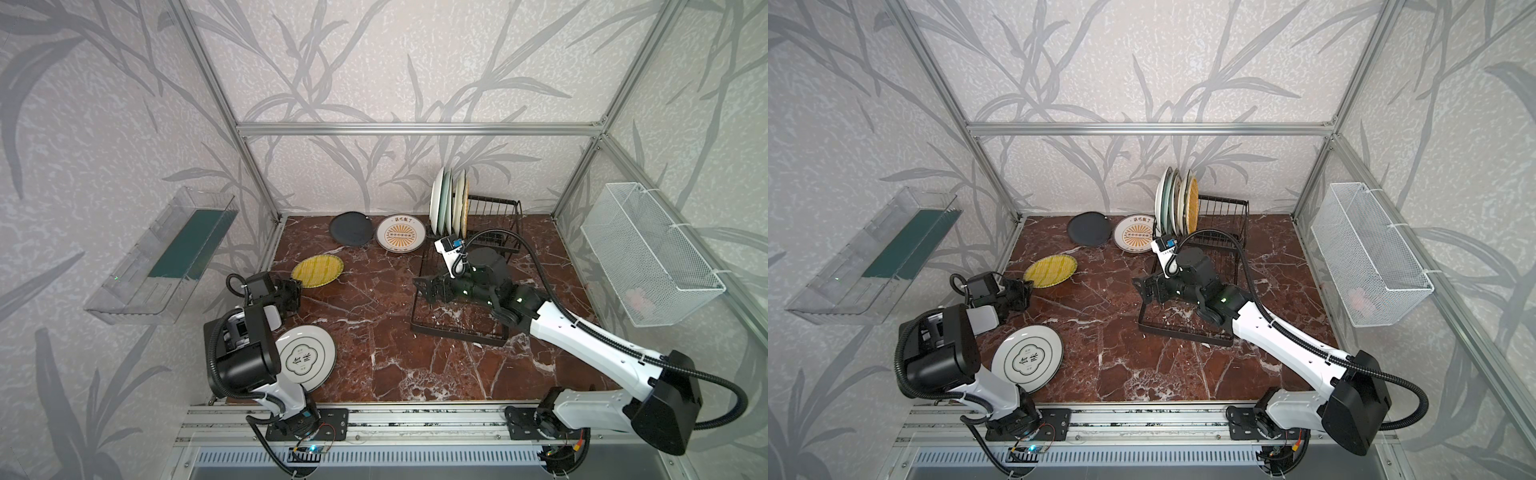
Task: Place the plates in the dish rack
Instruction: 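Tilt the green-rimmed yellow tray upright with the left gripper while the right approaches, then grasp the upright tray rim with the right gripper beside the left gripper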
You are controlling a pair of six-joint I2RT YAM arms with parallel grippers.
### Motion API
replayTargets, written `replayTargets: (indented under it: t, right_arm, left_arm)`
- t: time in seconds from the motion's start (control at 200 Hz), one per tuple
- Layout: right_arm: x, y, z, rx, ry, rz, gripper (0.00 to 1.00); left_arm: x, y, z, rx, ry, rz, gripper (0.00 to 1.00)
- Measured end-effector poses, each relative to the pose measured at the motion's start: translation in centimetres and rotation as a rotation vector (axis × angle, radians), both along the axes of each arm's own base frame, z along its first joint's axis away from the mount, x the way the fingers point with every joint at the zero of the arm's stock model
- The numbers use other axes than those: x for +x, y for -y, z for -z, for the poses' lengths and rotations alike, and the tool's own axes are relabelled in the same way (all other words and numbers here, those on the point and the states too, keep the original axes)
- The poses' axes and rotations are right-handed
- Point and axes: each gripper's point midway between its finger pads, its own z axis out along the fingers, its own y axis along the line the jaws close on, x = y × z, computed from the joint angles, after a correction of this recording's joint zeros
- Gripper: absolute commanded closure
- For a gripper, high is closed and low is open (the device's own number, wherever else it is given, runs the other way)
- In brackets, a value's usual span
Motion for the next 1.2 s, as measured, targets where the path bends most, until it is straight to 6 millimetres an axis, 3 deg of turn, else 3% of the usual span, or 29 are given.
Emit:
replayTargets:
  t: [0.305,0.5,0.64,0.845,1.205]
  right_arm:
    - [0.3,-0.4,0.8,-0.049,0.126,-0.042,0.01]
    - [0.0,-2.2,1.5,-0.121,0.228,-0.119,0.01]
    - [-0.5,-3.9,2.2,-0.199,0.299,-0.189,0.01]
    - [-1.2,-6.5,1.2,-0.292,0.441,-0.271,0.01]
    - [-2.0,-12.6,1.8,-0.415,0.59,-0.405,0.01]
  left_arm:
    - [-0.1,5.4,-2.1,0.033,-0.021,0.134,1.0]
    - [-0.7,7.6,-4.1,0.061,-0.019,0.185,1.0]
    - [-1.6,8.1,-5.9,0.103,-0.042,0.2,1.0]
    - [-2.8,8.1,-9.2,0.172,-0.055,0.193,1.0]
    - [-4.3,10.3,-14.1,0.306,-0.132,0.239,1.0]
